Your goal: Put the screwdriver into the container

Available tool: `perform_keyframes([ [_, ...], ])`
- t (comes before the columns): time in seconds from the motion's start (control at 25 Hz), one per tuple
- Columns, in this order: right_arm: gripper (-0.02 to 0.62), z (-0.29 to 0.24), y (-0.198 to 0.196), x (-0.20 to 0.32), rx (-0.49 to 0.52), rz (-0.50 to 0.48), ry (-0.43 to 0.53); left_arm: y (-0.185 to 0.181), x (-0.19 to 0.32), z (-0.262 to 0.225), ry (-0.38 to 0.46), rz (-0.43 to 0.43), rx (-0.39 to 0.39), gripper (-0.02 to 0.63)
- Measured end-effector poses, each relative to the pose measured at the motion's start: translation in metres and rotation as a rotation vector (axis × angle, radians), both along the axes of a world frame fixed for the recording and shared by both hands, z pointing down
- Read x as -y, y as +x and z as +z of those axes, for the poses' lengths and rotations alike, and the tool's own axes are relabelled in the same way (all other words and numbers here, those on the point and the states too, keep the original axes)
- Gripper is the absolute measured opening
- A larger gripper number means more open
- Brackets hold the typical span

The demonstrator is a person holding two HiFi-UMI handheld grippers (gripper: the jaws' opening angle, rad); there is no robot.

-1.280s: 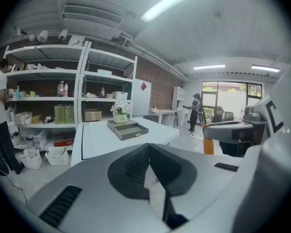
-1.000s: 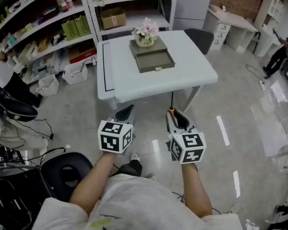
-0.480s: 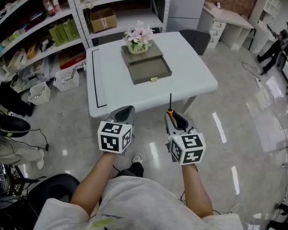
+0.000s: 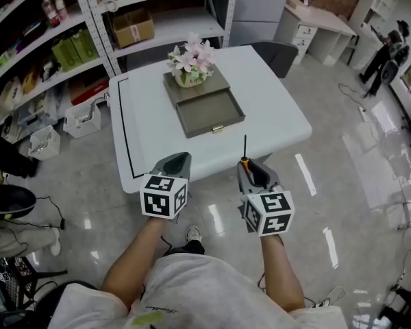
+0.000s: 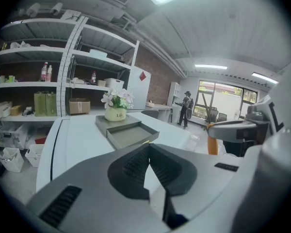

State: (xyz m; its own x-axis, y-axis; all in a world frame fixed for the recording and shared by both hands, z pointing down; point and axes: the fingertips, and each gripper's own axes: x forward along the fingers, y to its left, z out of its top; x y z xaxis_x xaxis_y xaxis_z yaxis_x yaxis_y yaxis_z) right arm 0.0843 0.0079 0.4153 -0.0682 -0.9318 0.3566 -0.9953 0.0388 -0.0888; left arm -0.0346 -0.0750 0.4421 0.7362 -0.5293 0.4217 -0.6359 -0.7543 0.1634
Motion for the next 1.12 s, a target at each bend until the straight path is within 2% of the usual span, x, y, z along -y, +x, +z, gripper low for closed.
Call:
perform_keyframes([
  [0.32, 0.075, -0.003, 0.008, 0.046, -0.047, 0.019, -0.030, 0.012, 0.050, -0.002, -0.010, 0.042, -0.022, 0.005],
  [0.76, 0.075, -0.003, 0.021, 0.078, -0.132, -0.001, -0.067, 0.013, 0.082, 0.010, -0.029, 0.056, -0.023, 0.005],
  [1.12, 0.075, 0.000, 0.038, 0.109, -0.201, -0.088, -0.086, 0.024, 0.103, 0.016, -0.024, 0.022, -0.001, 0.005],
])
